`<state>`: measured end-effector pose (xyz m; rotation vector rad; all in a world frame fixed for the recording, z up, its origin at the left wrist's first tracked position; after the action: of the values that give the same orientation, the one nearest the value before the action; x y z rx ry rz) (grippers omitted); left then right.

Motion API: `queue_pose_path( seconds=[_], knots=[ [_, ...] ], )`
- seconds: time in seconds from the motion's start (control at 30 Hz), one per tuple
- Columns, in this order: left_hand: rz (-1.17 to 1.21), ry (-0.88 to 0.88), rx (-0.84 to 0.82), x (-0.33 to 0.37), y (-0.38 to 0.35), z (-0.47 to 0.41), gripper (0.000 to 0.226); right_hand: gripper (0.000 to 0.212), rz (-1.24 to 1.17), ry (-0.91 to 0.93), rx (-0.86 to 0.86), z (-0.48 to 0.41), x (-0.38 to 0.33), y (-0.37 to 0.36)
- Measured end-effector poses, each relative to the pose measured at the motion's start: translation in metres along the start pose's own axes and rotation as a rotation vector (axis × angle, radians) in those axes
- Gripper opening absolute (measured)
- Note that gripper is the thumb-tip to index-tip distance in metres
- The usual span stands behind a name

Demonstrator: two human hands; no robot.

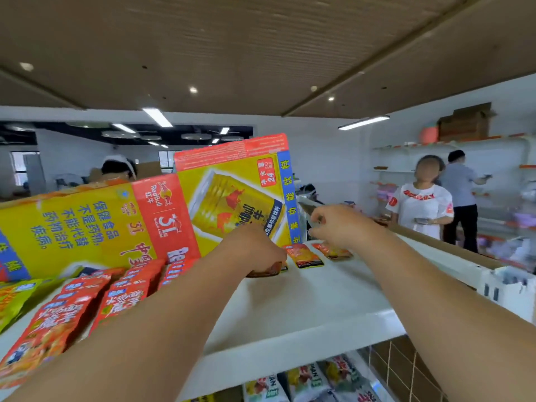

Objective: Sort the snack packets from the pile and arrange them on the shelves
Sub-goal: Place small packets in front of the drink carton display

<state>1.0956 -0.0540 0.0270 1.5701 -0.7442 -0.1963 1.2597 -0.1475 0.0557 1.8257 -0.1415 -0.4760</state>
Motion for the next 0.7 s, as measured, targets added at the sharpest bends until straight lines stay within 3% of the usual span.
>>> queue_pose_path(
  seconds=[0.13,0.33,0.6,0.7],
  knots=[
    [-0.008,0.102,-0.034,0.017,-0.011,-0.023,0.037,0.025,0.063,0.115,-0.149,-0.051,0.012,0.002],
    [-0.052,0.249,-0.015,0.025,-0.024,-0.05,0.039,0.03,0.16,0.233,-0.23,-0.113,0.012,-0.016],
    [-0.062,0.29,0.103,0.011,-0.046,-0.056,0.048,0.01,0.019,0.205,-0.109,-0.143,0.022,-0.072],
    [-0.048,0.298,0.115,0.011,-0.049,-0.055,0.05,0.012,-0.037,0.185,-0.097,-0.148,0.026,-0.082]
  ],
)
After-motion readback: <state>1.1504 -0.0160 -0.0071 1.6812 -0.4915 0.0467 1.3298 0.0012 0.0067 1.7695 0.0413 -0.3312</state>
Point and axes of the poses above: each hand's wrist, its own z-axis away from the middle knuckle, its own y-axis out of the back of the hand, x = y × z, the point moved 3 cm from there along -z, towards the middle knuckle, and after that the axes turned 4 degrees about -x, right-handed, at the moved point
